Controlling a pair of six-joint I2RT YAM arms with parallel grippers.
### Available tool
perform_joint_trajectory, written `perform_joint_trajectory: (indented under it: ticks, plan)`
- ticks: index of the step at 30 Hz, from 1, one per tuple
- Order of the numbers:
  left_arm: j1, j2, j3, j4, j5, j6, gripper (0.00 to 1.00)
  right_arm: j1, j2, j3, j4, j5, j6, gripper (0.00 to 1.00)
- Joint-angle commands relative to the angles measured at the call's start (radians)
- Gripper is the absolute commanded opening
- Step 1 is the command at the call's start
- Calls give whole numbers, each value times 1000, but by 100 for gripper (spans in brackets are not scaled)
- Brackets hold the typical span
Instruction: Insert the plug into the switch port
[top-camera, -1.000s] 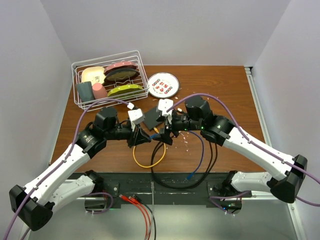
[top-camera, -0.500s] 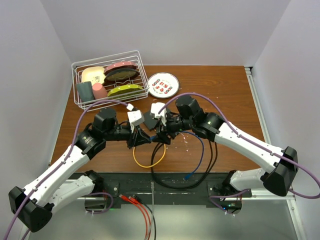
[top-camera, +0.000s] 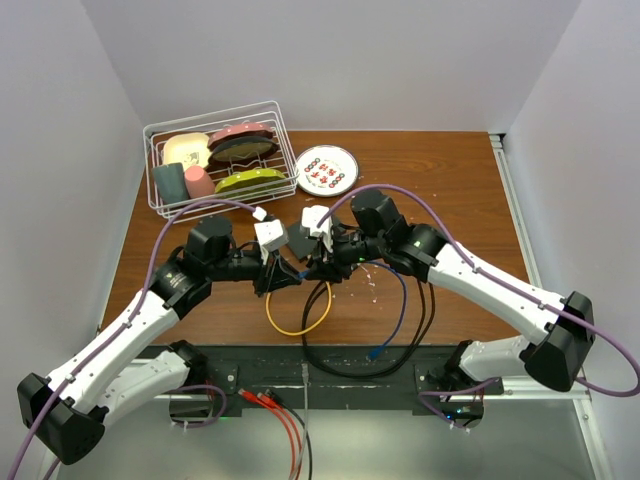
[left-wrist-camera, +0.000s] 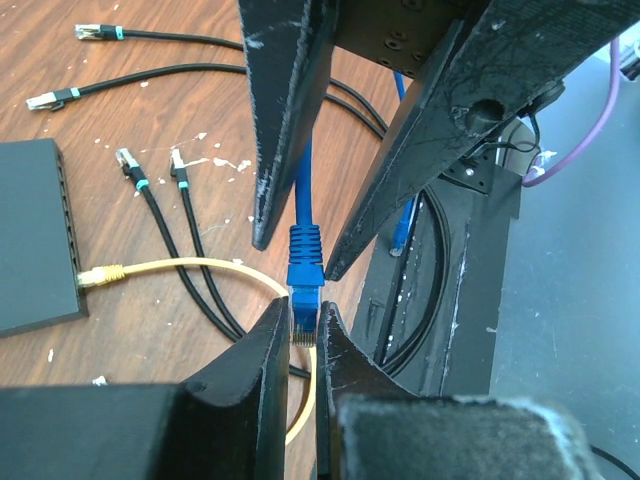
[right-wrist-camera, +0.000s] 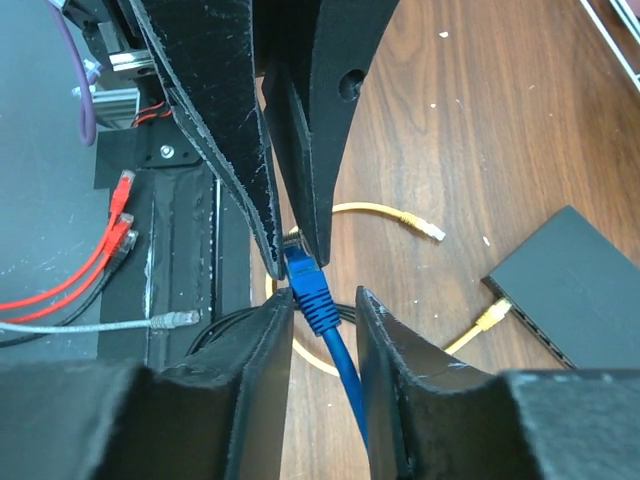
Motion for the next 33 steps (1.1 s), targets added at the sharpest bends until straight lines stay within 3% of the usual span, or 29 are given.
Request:
perform_joint_trajectory:
  ticks: [1, 11, 15, 18, 19, 21, 22, 25, 29, 33]
  plan:
    - [-2, -7, -11, 34, 18, 5, 0, -11, 9, 30, -1, -28, -2, 28]
    - [0, -24, -8, 37, -21, -4, 0, -17, 55, 33, 42, -53, 65, 1]
    - [0, -38, -6, 37, -70, -15, 1, -17, 44, -3, 101, -45, 108, 0]
    - [-2, -52, 0, 35, -126, -29, 10, -17, 26, -39, 147, -37, 140, 0]
    - [-2, -53, 3, 32, -171, -35, 27, -17, 18, -46, 152, -30, 152, 0]
    - [-2, -70, 12, 28, -232, -65, 49, -17, 9, -69, 178, -13, 169, 0]
    - [0, -79, 17, 26, -346, -88, 62, -17, 0, -77, 183, 8, 179, 0]
    - [-2, -127, 37, 37, -586, -197, 82, -17, -14, -102, 194, 58, 198, 0]
    - [1, -139, 83, 32, -714, -326, 86, -17, -69, -143, 239, 159, 229, 0]
    - [0, -97, 111, 22, -742, -384, 86, -17, -123, -171, 264, 208, 237, 0]
